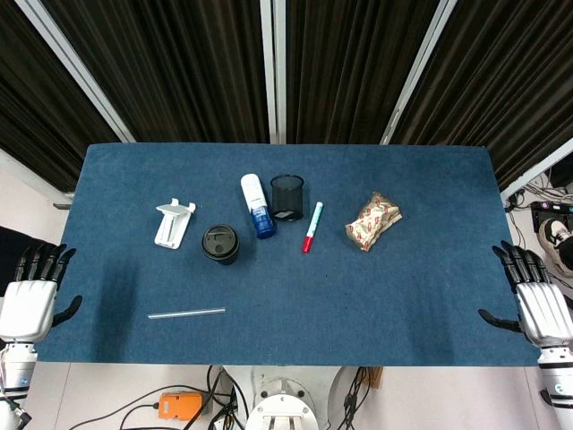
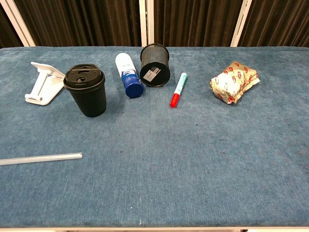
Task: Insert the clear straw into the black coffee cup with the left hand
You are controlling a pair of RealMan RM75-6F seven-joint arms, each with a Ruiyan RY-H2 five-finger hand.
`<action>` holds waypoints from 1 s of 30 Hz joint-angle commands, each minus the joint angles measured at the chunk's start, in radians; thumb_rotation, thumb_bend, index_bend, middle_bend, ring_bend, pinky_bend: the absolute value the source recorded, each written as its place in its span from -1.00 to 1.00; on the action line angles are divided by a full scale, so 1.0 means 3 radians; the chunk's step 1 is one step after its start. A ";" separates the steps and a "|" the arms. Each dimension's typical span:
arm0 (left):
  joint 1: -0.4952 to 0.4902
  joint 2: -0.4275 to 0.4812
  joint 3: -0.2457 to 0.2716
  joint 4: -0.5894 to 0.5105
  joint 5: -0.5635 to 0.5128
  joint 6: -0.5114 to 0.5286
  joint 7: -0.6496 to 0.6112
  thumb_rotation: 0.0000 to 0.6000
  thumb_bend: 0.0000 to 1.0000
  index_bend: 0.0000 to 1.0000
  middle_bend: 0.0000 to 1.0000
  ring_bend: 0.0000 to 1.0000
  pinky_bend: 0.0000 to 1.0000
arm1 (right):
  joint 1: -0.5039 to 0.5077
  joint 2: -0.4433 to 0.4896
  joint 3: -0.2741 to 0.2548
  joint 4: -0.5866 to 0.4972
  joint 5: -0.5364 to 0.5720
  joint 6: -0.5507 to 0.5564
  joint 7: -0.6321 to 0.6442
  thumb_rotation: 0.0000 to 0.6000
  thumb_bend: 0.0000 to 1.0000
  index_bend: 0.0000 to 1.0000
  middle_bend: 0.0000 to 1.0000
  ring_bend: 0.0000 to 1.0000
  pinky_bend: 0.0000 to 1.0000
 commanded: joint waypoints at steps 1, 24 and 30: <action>0.0038 -0.0011 0.0005 0.0018 -0.0034 0.0012 -0.0230 1.00 -0.61 -0.74 -0.79 -1.00 -1.00 | 0.0015 -0.0007 0.0009 -0.0008 -0.0001 -0.0003 -0.0017 1.00 -0.56 -1.00 -0.87 -1.00 -0.95; -0.0582 -0.0730 0.0142 -0.0597 0.0173 -0.0982 0.0936 1.00 -0.57 -0.18 -0.53 -0.82 -1.00 | -0.0018 0.0112 0.0100 -0.0030 0.0074 0.0128 -0.0034 1.00 -0.56 -1.00 -0.87 -1.00 -0.95; -0.0652 -0.0976 0.0107 -0.0554 -0.0100 -0.1122 0.1425 1.00 -0.56 -0.17 -0.53 -0.82 -1.00 | -0.0002 0.0112 0.0111 -0.0016 0.0108 0.0090 -0.0034 1.00 -0.56 -1.00 -0.87 -1.00 -0.95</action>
